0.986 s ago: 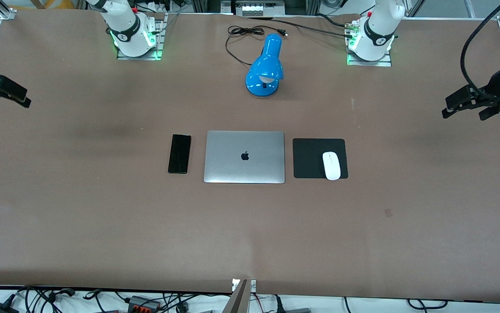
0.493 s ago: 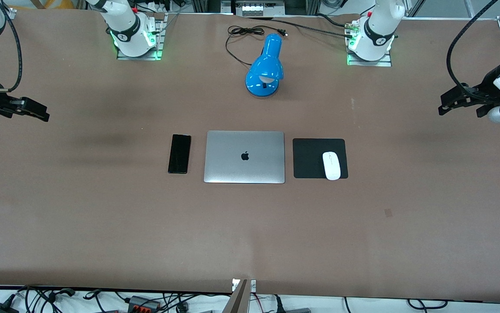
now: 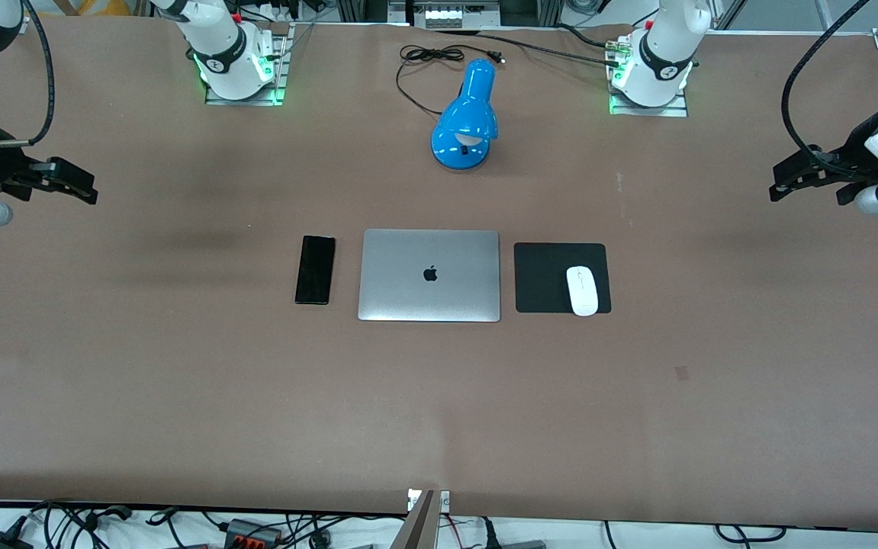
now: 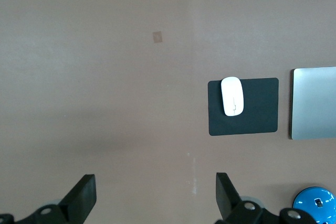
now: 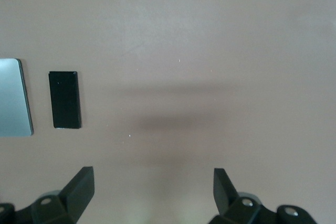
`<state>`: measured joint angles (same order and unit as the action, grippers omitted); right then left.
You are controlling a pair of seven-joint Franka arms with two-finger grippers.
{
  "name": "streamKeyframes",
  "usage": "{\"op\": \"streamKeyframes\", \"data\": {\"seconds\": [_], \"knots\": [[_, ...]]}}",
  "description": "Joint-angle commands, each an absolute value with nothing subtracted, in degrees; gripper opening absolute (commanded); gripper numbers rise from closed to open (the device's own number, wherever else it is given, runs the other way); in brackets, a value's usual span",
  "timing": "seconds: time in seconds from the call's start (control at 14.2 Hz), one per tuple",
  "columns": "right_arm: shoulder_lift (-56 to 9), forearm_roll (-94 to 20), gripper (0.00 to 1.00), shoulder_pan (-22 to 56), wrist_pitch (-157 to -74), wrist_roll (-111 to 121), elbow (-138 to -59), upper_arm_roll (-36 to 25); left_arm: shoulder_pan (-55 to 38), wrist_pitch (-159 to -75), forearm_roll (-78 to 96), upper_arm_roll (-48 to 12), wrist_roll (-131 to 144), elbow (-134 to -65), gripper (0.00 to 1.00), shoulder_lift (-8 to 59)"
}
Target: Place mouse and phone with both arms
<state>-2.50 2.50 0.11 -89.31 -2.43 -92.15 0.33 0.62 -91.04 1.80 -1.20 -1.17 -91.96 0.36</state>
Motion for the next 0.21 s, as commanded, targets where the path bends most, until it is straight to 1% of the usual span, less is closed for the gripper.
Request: {"op": "streamKeyframes", "data": {"seconds": [0.0, 0.14], "knots": [[-2.8, 2.7, 1.00, -0.3, -87.4, -2.1, -91.2, 0.1, 0.4, -89.7, 0.4, -1.4, -0.3, -90.6, 1.00, 0.5], [-3.0, 2.9, 1.00, -0.4, -87.6, -2.0, -91.0, 0.0, 0.4, -89.7, 0.4, -1.4, -0.4, -90.5, 1.00, 0.5]]}}
